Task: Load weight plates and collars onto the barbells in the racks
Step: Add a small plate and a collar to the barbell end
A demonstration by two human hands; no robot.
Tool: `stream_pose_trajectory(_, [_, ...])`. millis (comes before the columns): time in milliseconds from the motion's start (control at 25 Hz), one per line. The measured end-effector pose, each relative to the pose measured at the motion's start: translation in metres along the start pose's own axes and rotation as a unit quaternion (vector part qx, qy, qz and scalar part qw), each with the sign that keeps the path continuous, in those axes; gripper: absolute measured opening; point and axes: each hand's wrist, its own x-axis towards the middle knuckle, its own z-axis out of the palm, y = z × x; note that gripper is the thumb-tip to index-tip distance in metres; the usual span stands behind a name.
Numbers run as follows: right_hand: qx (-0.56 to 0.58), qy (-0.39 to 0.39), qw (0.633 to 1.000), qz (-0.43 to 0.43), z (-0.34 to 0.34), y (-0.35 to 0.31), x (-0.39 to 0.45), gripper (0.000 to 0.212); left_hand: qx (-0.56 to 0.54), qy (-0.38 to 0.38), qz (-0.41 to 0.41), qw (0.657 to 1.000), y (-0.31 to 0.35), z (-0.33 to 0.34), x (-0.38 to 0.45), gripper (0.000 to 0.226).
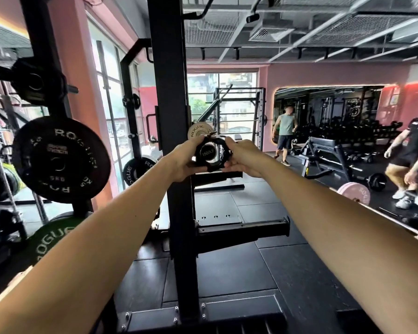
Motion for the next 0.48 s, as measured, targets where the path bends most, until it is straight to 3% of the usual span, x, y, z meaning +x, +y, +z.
stream_pose_trajectory(360, [-0.004,-0.007,1.0,0.007,0.006,0.014,0.056,0.038,0.033,0.033,-0.01,0.999,-0.009,-0.006,0.063,0.037])
stream_pose_trajectory(480, [-0.006,-0.009,1.0,0.01,0.004,0.023,0.084,0.043,0.034,0.043,-0.011,0.998,-0.013,-0.007,0.089,0.038])
